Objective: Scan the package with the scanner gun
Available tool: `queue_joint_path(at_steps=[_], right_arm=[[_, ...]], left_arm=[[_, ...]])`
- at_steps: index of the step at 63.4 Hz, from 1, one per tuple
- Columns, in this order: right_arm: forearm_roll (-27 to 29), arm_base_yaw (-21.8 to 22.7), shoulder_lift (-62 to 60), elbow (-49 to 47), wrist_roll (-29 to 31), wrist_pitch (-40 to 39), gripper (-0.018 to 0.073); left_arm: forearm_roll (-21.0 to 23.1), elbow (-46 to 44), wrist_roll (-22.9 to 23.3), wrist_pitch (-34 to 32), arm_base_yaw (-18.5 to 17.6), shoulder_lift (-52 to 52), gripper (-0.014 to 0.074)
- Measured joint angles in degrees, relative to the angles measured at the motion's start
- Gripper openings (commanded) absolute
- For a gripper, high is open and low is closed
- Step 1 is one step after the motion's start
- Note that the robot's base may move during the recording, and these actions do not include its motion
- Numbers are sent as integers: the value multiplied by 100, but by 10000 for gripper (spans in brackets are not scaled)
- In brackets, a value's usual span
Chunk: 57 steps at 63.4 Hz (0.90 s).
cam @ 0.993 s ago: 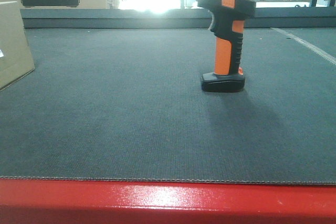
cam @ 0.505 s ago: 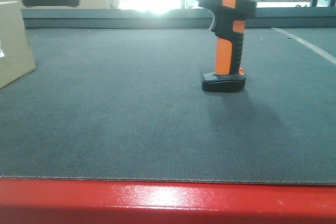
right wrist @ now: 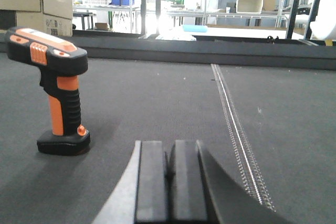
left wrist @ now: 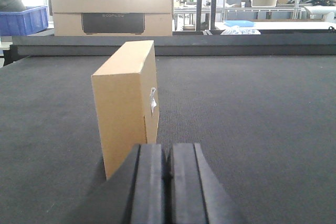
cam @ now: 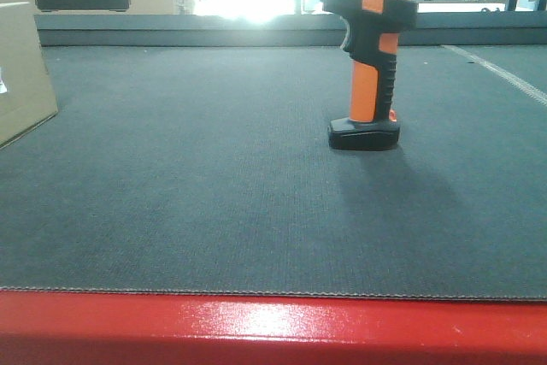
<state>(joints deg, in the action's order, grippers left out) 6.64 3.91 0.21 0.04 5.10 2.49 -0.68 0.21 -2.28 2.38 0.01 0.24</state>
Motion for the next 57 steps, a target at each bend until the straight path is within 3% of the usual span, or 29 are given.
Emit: queue_joint_path(at_steps=[14,26,42,49,57], right_arm=[[0,0,0,0,0,-138,-154],[0,0,-4,-247,0,-359,-154],[-11,0,244,-2028,0,417,-141],[-11,0,917,-2524,0,616,-5],[-11,0,1774,-2841,0,630,298]], left_arm=[[21,0,0,-373,0,0,-111],[68,-101,0,-1070,0,-9,-111],[68,-1879,0,339,0,272,-108],[68,-2764,0,1146,0,912,-22],[36,-3534,0,1895,0,1741,197]])
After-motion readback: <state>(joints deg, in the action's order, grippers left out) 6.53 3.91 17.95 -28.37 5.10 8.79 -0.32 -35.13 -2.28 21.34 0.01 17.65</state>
